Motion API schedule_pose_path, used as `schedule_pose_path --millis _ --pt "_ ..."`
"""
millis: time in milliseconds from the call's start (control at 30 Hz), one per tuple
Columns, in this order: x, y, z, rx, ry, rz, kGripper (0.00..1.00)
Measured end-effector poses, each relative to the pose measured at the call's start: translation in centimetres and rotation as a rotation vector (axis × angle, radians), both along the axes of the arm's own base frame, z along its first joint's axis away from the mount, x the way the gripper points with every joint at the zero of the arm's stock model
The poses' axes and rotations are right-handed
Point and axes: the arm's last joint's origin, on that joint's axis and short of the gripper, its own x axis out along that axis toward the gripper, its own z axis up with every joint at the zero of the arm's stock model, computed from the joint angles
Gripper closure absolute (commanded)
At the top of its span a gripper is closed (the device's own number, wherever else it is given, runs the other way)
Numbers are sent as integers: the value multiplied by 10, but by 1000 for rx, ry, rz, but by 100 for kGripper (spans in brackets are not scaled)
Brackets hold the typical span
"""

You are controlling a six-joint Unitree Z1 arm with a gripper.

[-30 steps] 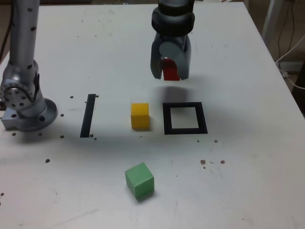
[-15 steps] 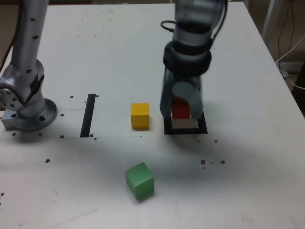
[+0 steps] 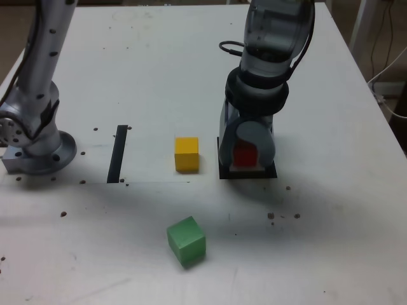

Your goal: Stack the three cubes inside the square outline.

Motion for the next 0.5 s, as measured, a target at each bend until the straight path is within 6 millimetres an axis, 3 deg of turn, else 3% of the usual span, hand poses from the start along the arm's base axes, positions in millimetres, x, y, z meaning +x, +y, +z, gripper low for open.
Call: schedule_pose_path --millis 100,233,300,367,500 --pt "0 1 0 0 0 1 53" --pt "-1 1 -1 0 6 -3 19" --pt "-1 2 -1 -1 9 -11 6" --pt "-2 2 -1 -1 8 -17 1" --pt "-4 3 4 11 -1 -24 1"
